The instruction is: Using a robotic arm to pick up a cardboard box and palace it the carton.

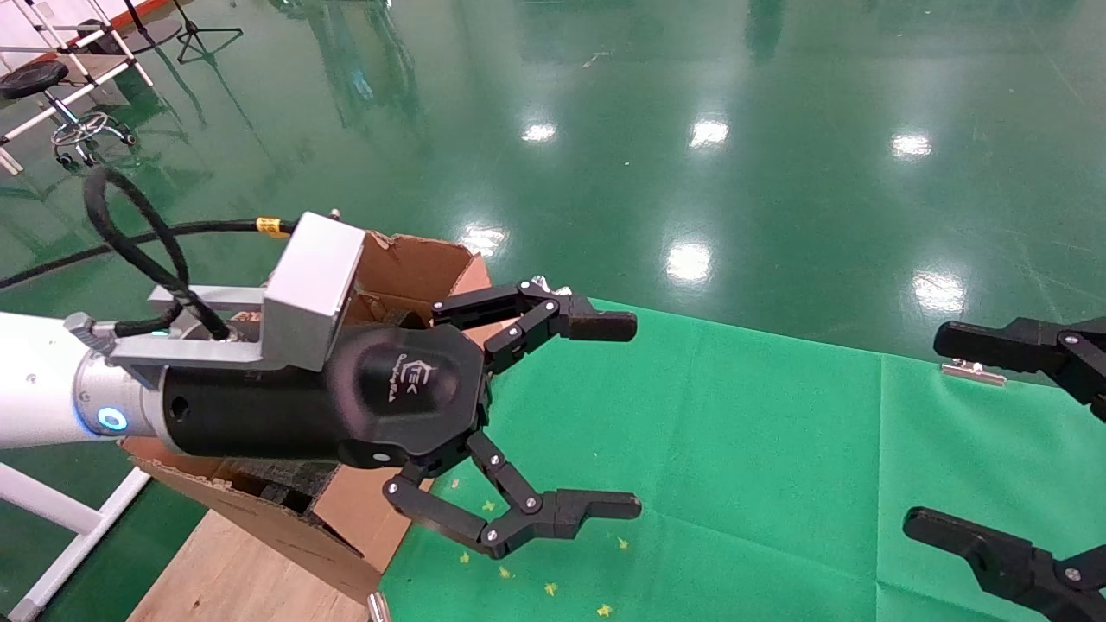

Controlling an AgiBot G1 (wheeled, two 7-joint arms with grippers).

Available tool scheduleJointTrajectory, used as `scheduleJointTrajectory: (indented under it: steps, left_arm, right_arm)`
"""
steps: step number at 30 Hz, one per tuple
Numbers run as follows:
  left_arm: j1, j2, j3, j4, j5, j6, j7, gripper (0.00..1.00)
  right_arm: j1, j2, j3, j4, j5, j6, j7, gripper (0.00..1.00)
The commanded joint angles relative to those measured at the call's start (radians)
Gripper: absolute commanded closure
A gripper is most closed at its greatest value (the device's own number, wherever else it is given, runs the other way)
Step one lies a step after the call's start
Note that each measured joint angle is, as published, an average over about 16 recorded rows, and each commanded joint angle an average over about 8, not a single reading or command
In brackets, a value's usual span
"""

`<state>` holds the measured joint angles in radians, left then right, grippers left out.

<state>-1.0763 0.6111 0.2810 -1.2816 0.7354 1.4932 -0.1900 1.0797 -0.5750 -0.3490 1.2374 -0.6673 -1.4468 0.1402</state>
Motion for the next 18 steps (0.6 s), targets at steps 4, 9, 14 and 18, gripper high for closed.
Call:
scheduleJointTrajectory:
  steps: [4,9,14,18]
  left_arm:
    - [0.000,0.000,0.000,0.000,0.000,0.000,0.000,0.00]
    - [0.000,0.000,0.000,0.000,0.000,0.000,0.000,0.00]
    - [0.000,0.000,0.000,0.000,0.000,0.000,0.000,0.00]
    - [0.000,0.000,0.000,0.000,0.000,0.000,0.000,0.00]
  right_arm:
    - [0.000,0.000,0.000,0.000,0.000,0.000,0.000,0.00]
    - [0.000,0.000,0.000,0.000,0.000,0.000,0.000,0.00]
    - [0.000,0.000,0.000,0.000,0.000,0.000,0.000,0.00]
    - [0.000,0.000,0.000,0.000,0.000,0.000,0.000,0.00]
